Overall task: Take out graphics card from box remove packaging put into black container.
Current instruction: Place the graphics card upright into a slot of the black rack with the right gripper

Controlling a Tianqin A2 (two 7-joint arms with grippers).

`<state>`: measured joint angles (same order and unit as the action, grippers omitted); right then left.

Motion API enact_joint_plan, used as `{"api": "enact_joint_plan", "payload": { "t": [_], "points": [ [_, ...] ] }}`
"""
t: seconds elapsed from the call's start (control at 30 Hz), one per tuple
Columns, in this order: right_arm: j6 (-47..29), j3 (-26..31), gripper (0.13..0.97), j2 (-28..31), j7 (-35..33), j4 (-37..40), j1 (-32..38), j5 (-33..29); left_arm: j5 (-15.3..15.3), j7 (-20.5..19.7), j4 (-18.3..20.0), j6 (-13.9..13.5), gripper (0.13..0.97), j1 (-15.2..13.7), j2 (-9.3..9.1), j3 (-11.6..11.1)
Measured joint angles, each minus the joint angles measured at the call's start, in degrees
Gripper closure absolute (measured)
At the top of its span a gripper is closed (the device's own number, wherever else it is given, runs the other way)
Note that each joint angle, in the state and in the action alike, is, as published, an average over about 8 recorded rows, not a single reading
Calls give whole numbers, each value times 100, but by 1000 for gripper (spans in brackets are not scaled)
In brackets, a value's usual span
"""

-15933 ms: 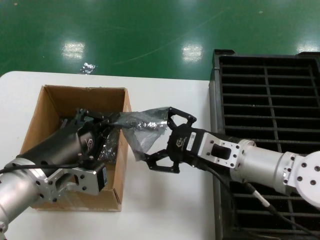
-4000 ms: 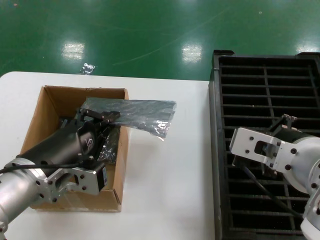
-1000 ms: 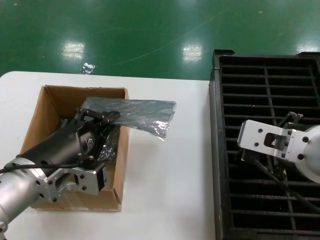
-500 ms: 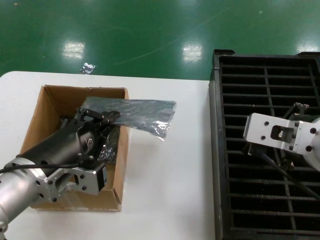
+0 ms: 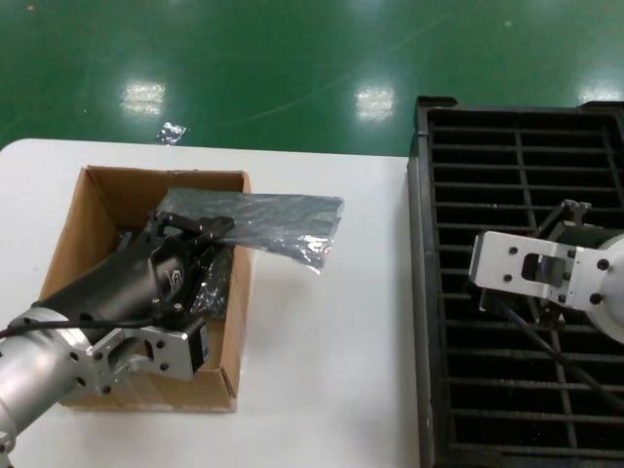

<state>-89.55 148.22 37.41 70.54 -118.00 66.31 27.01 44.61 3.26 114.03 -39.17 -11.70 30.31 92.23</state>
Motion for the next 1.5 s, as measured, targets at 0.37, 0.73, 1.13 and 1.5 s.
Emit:
{"api": "enact_joint_plan", "payload": {
  "t": [0.37,0.73,1.13,1.5],
  "points": [
    [104,-1100,917,-336,-987,0,-957,-388,0,0,0,0,958,0,0,0],
    [-4,-1779,917,-607,-1619,0,-1467,-544,0,0,0,0,958,0,0,0],
    [-34,-2189,917,-701,-2027,-1,-1740,-491,0,0,0,0,958,0,0,0],
    [-37,-2403,917,-724,-2265,0,-1829,-448,0,2,0,0,958,0,0,0]
  ]
}}
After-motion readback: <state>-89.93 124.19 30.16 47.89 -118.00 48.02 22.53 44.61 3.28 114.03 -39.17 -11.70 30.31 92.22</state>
